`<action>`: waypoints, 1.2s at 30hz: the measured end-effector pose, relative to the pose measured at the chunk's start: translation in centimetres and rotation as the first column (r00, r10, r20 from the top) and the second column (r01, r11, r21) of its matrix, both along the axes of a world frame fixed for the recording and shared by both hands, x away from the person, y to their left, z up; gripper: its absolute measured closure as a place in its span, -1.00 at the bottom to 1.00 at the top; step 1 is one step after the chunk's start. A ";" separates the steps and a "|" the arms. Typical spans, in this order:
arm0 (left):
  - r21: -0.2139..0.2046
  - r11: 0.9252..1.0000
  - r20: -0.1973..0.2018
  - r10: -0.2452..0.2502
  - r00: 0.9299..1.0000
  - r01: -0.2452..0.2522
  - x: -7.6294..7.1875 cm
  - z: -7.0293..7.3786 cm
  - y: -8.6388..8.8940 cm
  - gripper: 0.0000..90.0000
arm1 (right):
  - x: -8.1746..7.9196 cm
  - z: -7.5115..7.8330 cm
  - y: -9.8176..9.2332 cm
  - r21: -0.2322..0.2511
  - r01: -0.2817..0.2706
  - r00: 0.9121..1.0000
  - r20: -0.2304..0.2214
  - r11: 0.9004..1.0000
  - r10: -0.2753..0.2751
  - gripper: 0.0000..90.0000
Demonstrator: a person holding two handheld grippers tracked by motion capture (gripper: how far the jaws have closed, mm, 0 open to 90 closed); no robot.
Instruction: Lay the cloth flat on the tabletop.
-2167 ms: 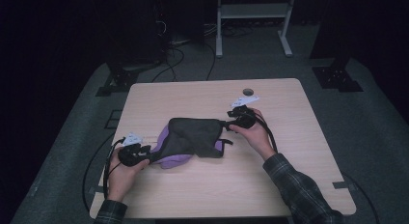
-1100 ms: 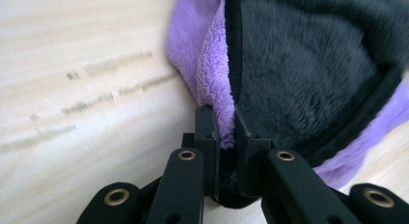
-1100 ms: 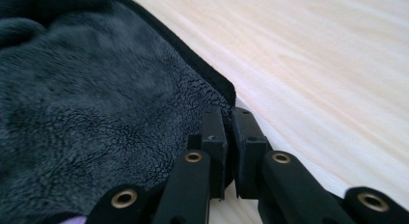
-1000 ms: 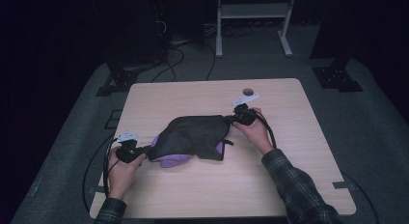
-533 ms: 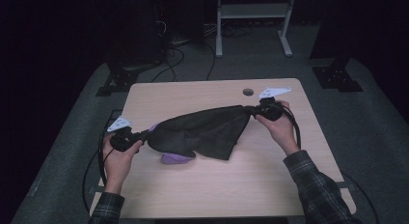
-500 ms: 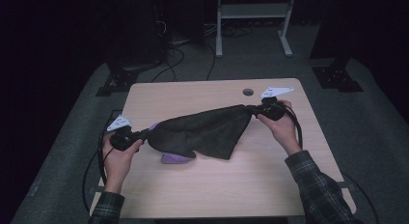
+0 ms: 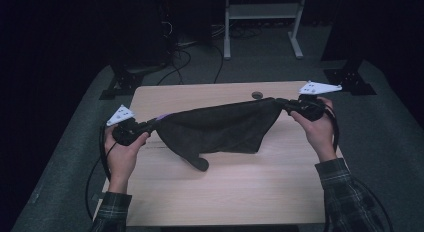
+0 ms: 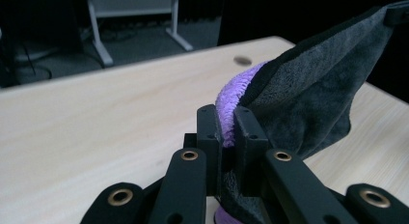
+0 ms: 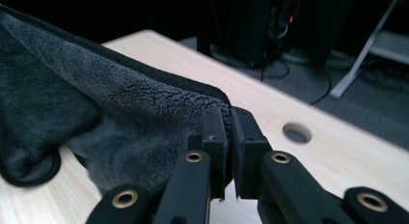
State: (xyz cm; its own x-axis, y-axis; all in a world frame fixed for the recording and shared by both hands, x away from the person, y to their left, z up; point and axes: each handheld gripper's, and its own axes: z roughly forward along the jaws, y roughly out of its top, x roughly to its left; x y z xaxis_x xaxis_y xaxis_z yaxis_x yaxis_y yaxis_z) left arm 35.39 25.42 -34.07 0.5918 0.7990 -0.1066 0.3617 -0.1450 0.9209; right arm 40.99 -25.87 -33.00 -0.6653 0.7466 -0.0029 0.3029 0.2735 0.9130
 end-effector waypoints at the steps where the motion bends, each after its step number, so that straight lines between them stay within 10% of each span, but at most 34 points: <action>1: -0.005 1.000 0.018 -0.001 1.000 0.001 -0.2 0.7 -0.1 0.84 | -0.2 0.4 -0.1 0.004 -0.001 1.000 0.015 1.000 0.001 0.89; 19: -0.043 0.998 0.159 -0.037 0.987 0.044 -2.3 5.8 -1.0 0.85 | -5.8 6.5 -2.1 0.041 0.012 0.979 0.203 0.999 -0.020 0.89; 29: -0.060 0.998 0.132 -0.022 0.991 0.031 4.4 6.2 -2.1 0.85 | -0.5 5.4 -2.8 0.080 0.065 0.988 0.136 0.995 -0.075 0.89; 36: -0.067 0.997 0.204 -0.011 0.979 0.025 5.2 8.8 -2.4 0.85 | 0.2 8.2 -3.0 0.123 0.089 0.968 0.223 0.988 -0.115 0.90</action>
State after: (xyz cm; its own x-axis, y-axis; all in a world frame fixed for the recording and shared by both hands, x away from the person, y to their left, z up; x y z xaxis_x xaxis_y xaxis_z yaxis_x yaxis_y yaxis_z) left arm 40.58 23.06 -25.27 0.6209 0.7830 -0.0374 0.1642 -0.0832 0.9829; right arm 41.15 -28.82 -24.83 -0.5767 0.8148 -0.0592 0.1039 0.1450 0.9840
